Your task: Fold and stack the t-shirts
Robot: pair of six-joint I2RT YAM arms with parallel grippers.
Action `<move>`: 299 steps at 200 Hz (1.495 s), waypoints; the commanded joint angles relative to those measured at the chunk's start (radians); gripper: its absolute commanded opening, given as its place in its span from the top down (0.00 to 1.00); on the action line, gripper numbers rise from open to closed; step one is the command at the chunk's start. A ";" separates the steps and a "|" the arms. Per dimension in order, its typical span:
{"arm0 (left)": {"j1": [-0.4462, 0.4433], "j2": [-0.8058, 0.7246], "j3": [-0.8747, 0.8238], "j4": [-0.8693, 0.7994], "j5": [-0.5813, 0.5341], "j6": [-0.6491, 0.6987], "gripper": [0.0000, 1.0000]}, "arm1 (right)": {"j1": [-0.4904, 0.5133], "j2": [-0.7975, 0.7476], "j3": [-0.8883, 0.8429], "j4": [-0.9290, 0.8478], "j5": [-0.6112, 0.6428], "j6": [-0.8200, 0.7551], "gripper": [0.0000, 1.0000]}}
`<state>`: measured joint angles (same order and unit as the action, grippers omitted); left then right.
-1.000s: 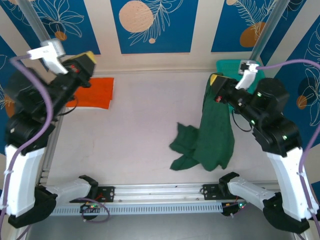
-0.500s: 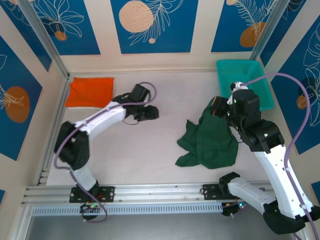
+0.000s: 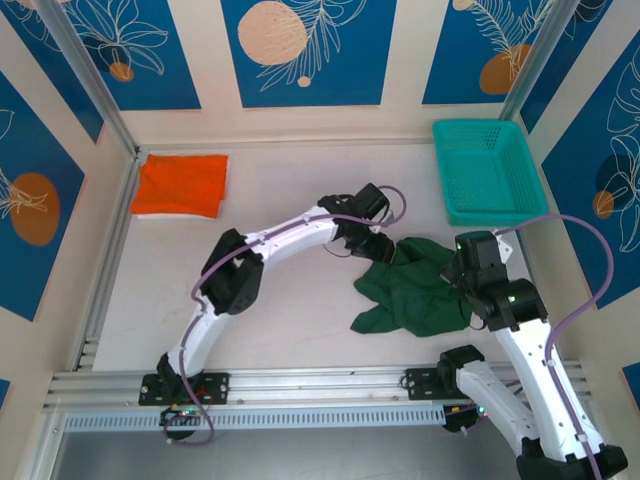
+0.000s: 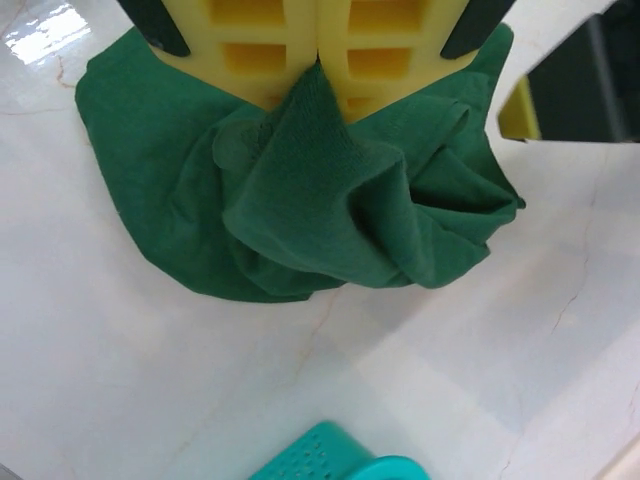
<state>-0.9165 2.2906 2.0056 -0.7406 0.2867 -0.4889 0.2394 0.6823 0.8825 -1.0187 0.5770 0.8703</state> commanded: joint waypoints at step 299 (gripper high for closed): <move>0.110 -1.434 -0.382 0.171 -0.741 0.243 1.00 | 0.091 -0.001 0.432 0.407 -0.625 -0.315 1.00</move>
<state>-0.8032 0.9291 1.5455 -0.6125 -0.3679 -0.3138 0.3099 0.6971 1.2423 -0.6876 -0.0051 0.5957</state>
